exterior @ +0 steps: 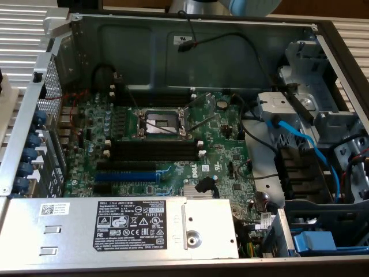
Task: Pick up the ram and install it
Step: 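Pick up the ram and move it above insertion slot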
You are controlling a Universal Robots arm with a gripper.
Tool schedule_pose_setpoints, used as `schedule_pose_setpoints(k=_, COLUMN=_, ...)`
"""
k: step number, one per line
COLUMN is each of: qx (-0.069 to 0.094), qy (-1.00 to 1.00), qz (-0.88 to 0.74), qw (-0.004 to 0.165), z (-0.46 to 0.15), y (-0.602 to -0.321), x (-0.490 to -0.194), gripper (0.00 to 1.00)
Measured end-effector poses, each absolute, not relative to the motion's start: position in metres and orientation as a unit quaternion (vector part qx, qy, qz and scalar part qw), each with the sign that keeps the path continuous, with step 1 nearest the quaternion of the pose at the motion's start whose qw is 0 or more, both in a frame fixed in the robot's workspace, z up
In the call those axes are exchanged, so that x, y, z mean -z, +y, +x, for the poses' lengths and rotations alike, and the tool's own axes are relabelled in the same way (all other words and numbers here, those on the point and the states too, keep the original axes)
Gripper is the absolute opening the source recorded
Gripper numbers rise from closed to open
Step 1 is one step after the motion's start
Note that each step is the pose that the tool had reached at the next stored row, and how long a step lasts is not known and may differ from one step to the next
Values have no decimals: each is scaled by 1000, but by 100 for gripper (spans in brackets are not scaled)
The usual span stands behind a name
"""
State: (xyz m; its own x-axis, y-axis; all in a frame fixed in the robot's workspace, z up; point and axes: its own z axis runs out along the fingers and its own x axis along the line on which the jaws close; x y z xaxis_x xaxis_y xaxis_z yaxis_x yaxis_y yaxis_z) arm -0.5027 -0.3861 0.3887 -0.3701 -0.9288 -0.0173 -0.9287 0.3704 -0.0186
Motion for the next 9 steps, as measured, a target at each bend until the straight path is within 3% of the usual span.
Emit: schedule_pose_setpoints(k=9, qx=2, qy=773, qz=-634, qw=13, z=-503, y=-386, x=-388, gripper=10)
